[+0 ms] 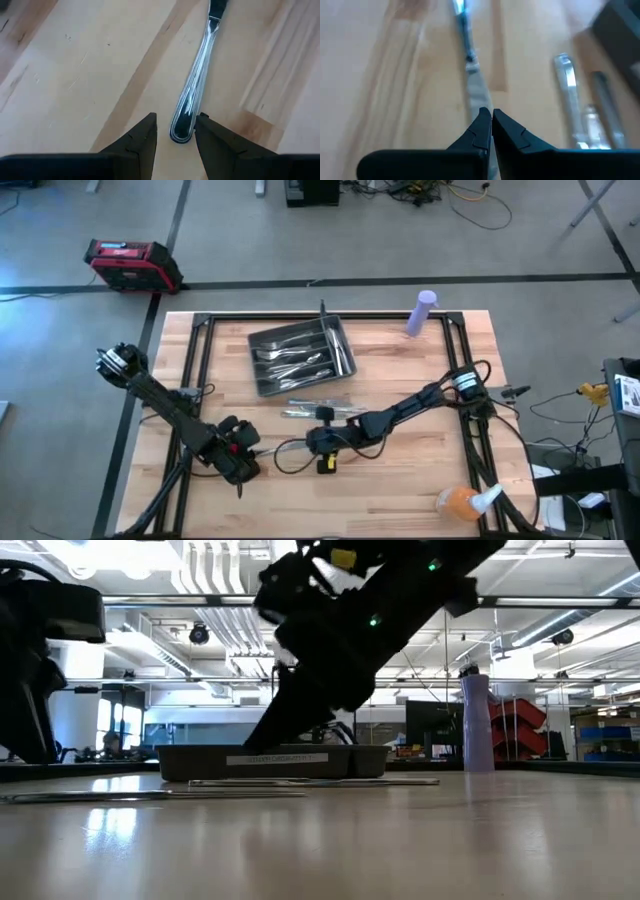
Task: Sort silverware
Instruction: Put the knife into the right compartment of the silverware tray
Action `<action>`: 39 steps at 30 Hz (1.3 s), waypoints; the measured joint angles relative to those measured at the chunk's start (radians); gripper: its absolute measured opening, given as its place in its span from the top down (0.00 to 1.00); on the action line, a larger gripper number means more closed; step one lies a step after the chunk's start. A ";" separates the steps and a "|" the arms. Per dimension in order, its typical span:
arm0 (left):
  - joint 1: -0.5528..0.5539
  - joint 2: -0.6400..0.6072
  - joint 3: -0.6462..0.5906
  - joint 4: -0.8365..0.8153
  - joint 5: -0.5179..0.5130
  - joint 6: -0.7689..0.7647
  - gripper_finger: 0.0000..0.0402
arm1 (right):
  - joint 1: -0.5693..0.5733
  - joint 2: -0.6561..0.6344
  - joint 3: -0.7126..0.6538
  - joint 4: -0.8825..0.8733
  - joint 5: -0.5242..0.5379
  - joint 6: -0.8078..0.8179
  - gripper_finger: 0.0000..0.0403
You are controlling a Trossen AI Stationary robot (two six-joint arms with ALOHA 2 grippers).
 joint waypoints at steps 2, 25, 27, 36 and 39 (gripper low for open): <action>-0.001 0.000 -0.016 0.032 0.002 0.000 0.71 | 0.010 -0.027 -0.037 0.022 0.050 0.002 1.00; -0.003 -0.007 -0.195 0.272 0.064 -0.006 0.94 | -0.043 0.017 -0.500 0.895 -0.062 -0.141 0.84; -0.001 -0.014 -0.178 0.260 0.074 0.003 0.94 | -0.046 0.041 -0.482 0.902 -0.064 -0.140 0.78; -0.001 -0.058 -0.080 0.168 -0.039 0.131 0.94 | -0.046 0.048 -0.438 0.901 -0.072 -0.166 0.62; 0.000 -0.039 -0.093 0.189 -0.065 0.136 0.94 | -0.045 0.048 -0.437 0.896 -0.073 -0.166 0.62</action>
